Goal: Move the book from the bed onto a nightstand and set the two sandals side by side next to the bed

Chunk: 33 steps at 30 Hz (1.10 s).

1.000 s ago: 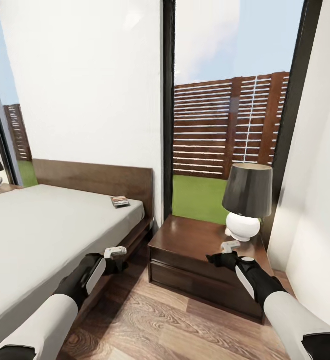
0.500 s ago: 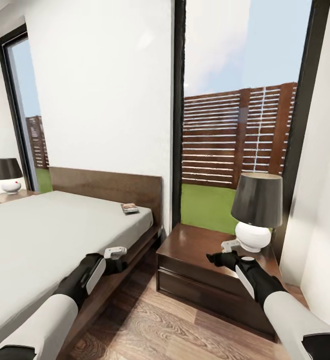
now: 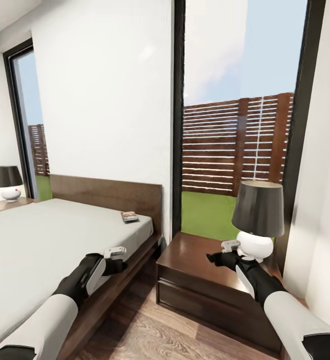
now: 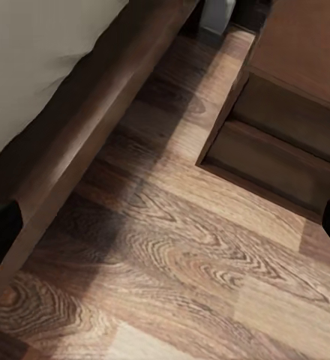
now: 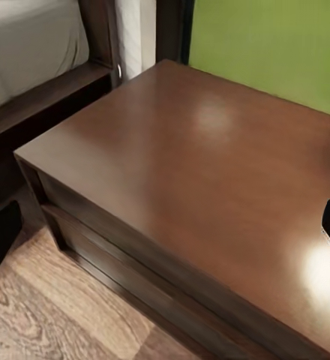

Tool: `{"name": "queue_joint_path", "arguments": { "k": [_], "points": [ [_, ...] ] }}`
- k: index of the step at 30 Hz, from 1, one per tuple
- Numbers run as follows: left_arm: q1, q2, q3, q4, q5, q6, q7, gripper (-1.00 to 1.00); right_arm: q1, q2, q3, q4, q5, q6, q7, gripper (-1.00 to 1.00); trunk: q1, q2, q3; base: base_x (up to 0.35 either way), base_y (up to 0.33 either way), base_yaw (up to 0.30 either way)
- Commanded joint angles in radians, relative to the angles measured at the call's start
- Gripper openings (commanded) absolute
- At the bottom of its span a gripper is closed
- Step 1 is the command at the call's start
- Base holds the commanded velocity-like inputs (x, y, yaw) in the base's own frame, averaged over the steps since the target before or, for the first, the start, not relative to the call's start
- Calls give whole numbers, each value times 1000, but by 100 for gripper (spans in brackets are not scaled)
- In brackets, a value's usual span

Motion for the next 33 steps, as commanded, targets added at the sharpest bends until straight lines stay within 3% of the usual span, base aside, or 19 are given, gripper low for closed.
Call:
{"name": "queue_joint_path", "arguments": {
  "k": [1,14,25,33],
  "points": [
    [0,0,0,0,0,0,0,100,0,0,0,0,0,0,0,100,-4,7,3,301,0,0],
    [0,-1,0,0,0,0,0,100,0,0,0,0,0,1,0,100,-54,98,44,326,0,6],
    [0,-1,0,0,0,0,0,100,0,0,0,0,0,1,1,100,-96,175,76,328,0,124],
    [0,0,0,0,0,0,0,100,0,-2,0,0,0,1,1,100,-127,231,101,87,0,13]
  ]
}}
